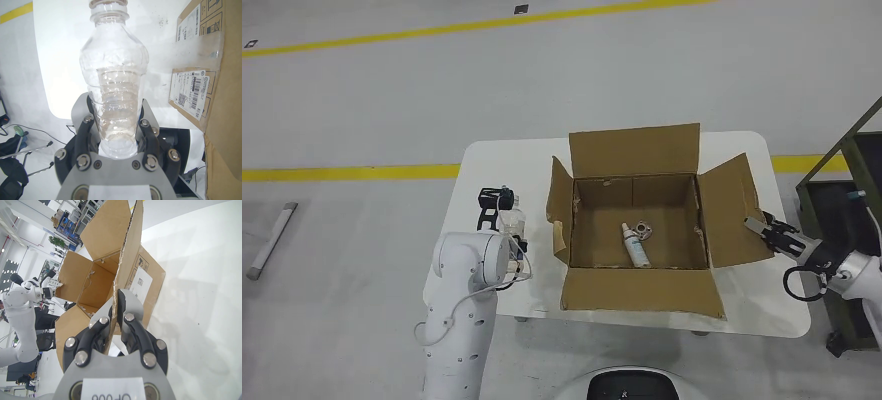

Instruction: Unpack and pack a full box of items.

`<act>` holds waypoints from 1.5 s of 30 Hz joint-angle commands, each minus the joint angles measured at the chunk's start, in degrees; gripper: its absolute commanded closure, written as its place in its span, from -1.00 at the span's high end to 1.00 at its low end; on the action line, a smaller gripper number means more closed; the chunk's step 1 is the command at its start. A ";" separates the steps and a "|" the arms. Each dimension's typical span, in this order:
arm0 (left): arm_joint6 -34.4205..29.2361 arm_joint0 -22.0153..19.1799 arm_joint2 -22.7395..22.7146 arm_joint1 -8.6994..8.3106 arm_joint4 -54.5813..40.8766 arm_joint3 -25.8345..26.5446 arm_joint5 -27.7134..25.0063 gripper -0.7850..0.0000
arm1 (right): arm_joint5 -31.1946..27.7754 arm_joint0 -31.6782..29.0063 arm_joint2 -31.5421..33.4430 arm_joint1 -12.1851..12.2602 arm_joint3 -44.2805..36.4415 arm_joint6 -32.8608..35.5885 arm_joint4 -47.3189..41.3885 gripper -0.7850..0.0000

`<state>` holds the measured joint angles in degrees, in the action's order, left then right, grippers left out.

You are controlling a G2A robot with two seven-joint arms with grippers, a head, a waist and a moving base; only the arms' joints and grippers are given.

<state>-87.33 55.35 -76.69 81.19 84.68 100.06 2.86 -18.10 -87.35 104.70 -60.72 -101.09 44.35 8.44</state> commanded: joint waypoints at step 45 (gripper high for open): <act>6.76 5.23 0.01 -0.96 0.17 -7.93 0.02 -1.00 | -2.17 -2.09 13.90 2.80 -2.60 -1.46 -0.86 1.00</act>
<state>-80.82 60.40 -76.75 80.19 85.07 92.32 2.47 -20.32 -89.37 118.77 -57.92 -103.73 42.99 7.71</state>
